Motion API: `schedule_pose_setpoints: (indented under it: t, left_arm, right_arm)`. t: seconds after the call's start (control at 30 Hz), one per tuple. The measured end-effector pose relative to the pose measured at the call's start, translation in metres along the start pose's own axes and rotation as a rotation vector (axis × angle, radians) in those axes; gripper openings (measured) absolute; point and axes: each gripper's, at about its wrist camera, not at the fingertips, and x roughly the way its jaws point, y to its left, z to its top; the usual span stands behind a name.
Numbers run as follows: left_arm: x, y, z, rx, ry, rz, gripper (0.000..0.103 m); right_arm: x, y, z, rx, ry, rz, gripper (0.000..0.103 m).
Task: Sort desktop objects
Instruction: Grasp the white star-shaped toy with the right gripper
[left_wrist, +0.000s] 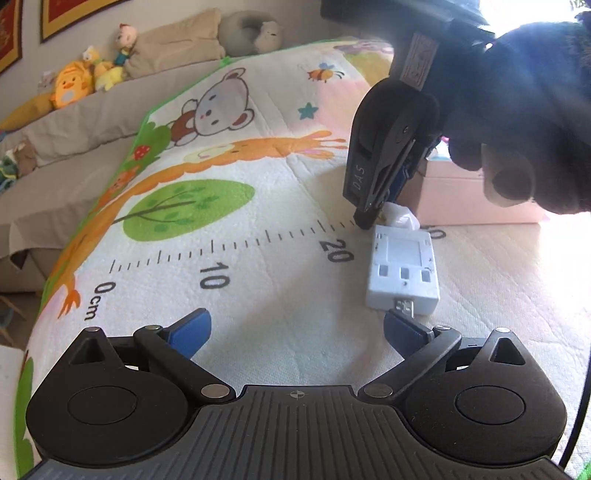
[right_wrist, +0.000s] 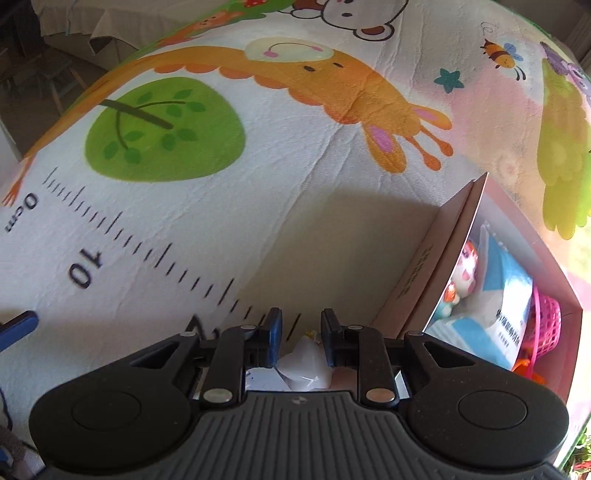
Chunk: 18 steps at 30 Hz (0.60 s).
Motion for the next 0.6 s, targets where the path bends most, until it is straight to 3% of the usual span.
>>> schedule_pose_setpoints:
  t: [0.13, 0.27, 0.43, 0.6]
  left_arm:
    - [-0.008, -0.014, -0.010, 0.045, 0.038, -0.053, 0.103]
    - [-0.016, -0.030, -0.014, 0.109, 0.031, -0.012, 0.103]
    - [-0.020, -0.029, -0.011, 0.092, 0.047, 0.008, 0.103]
    - [-0.019, -0.033, -0.002, 0.037, 0.078, -0.089, 0.103]
  right_arm:
    - [-0.024, 0.012, -0.038, -0.009, -0.044, 0.091, 0.019]
    - [-0.051, 0.002, -0.071, 0.019, -0.134, 0.165, 0.020]
    - [-0.079, -0.020, -0.099, 0.061, -0.279, 0.136, 0.029]
    - [-0.091, -0.036, -0.126, 0.121, -0.382, 0.113, 0.036]
